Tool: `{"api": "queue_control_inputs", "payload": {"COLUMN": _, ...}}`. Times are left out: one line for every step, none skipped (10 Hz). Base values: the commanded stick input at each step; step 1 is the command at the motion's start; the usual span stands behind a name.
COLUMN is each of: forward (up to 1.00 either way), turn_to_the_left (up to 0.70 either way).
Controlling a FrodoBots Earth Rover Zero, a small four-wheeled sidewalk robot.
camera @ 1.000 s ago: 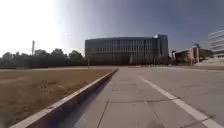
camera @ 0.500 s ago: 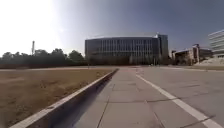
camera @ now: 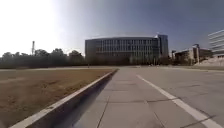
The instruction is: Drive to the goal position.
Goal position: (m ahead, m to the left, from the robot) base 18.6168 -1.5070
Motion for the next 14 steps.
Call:
{"api": "queue_control_inputs", "payload": {"forward": 0.04, "turn_to_the_left": 0.0}}
{"api": "queue_control_inputs", "payload": {"forward": 0.05, "turn_to_the_left": 0.0}}
{"api": "queue_control_inputs", "payload": {"forward": 0.05, "turn_to_the_left": 0.0}}
{"api": "queue_control_inputs", "payload": {"forward": 0.05, "turn_to_the_left": 0.0}}
{"api": "queue_control_inputs", "payload": {"forward": 0.05, "turn_to_the_left": 0.0}}
{"api": "queue_control_inputs", "payload": {"forward": 0.04, "turn_to_the_left": 0.0}}
{"api": "queue_control_inputs", "payload": {"forward": 0.05, "turn_to_the_left": 0.0}}
{"api": "queue_control_inputs", "payload": {"forward": 0.05, "turn_to_the_left": 0.0}}
{"api": "queue_control_inputs", "payload": {"forward": 0.05, "turn_to_the_left": 0.0}}
{"api": "queue_control_inputs", "payload": {"forward": 0.05, "turn_to_the_left": 0.0}}
{"api": "queue_control_inputs", "payload": {"forward": 0.04, "turn_to_the_left": 0.0}}
{"api": "queue_control_inputs", "payload": {"forward": 0.04, "turn_to_the_left": 0.0}}
{"api": "queue_control_inputs", "payload": {"forward": 0.04, "turn_to_the_left": 0.0}}
{"api": "queue_control_inputs", "payload": {"forward": 0.05, "turn_to_the_left": 0.0}}
